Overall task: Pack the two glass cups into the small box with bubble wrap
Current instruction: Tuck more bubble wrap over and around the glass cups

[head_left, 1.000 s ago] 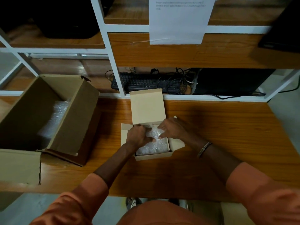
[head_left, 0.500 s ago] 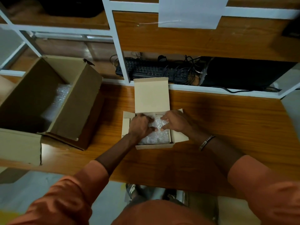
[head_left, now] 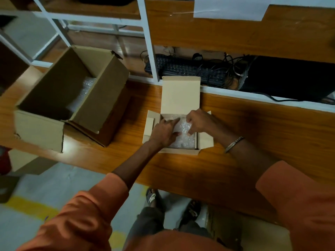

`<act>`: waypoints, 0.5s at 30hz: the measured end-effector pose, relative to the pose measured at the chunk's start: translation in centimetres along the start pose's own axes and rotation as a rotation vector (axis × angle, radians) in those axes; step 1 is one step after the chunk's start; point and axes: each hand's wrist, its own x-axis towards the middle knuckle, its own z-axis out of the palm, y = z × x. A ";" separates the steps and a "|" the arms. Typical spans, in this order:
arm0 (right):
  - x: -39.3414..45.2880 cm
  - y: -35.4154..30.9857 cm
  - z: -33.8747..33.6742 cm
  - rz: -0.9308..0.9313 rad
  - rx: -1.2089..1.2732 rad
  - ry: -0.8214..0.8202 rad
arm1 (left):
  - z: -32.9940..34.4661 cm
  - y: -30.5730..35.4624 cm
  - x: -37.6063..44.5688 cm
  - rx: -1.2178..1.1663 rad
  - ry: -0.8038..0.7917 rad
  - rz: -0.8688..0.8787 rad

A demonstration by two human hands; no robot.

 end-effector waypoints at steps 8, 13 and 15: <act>1.6 -6.4 -7.9 -0.123 0.210 0.142 | -11.1 -6.7 -2.6 -0.093 0.230 0.020; 4.2 -16.1 -12.6 -0.263 0.264 0.228 | -18.5 -12.5 -3.6 -0.139 0.387 0.011; 5.5 -20.7 -13.8 -0.319 0.270 0.297 | -20.6 -16.0 -4.1 -0.103 0.415 -0.041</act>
